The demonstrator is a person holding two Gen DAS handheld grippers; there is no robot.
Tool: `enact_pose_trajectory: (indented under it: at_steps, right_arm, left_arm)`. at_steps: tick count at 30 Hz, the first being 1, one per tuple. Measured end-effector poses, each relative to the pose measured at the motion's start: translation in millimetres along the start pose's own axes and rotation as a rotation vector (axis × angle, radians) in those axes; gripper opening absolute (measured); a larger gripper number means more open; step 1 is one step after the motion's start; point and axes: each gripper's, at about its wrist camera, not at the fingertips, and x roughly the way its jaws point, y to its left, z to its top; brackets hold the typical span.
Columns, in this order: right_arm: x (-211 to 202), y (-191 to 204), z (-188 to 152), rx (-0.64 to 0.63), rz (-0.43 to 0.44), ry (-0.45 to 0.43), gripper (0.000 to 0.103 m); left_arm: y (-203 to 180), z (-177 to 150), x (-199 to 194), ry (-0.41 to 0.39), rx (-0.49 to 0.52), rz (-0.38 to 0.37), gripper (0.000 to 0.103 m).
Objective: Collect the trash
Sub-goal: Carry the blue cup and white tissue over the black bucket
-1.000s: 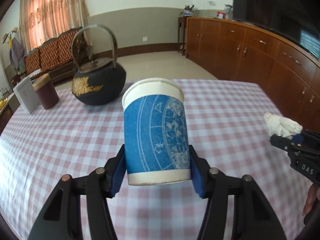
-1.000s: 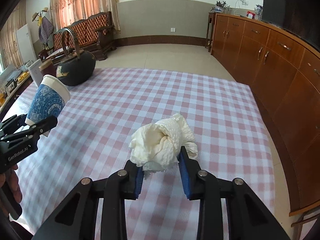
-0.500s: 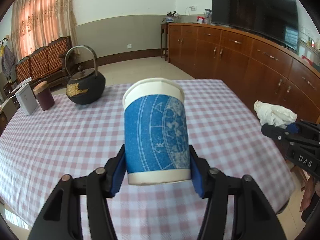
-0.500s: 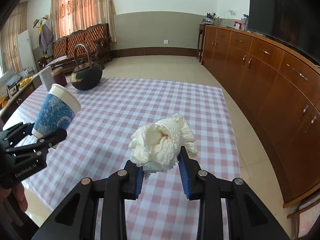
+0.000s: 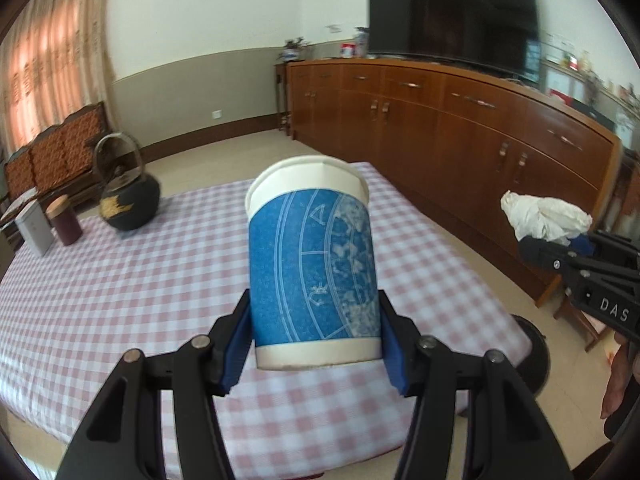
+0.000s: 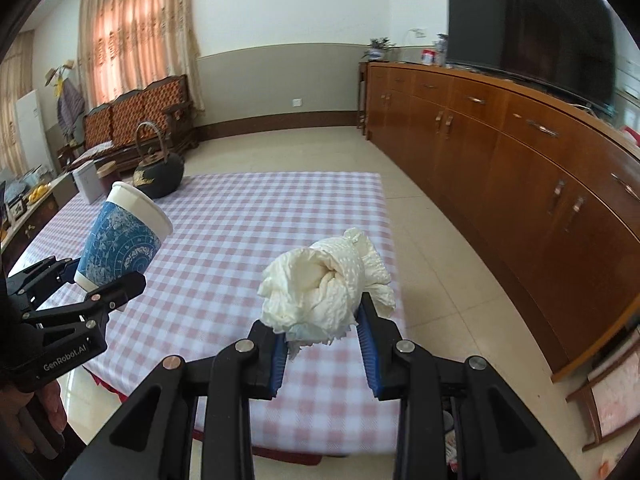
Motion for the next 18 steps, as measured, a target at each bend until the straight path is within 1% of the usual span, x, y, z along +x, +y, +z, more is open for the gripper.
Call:
enact_pose_trajectory:
  at_steps: [10, 18]
  right_arm:
    - [-43, -53, -37, 0.078, -0.101, 0.009, 0.034]
    - [-67, -96, -61, 0.135, -0.182, 0.017, 0.034]
  left_arm:
    - [-69, -6, -9, -0.008, 0.093, -0.121, 0.057]
    - [-123, -10, -3, 0.012, 0.168, -0.213, 0.057]
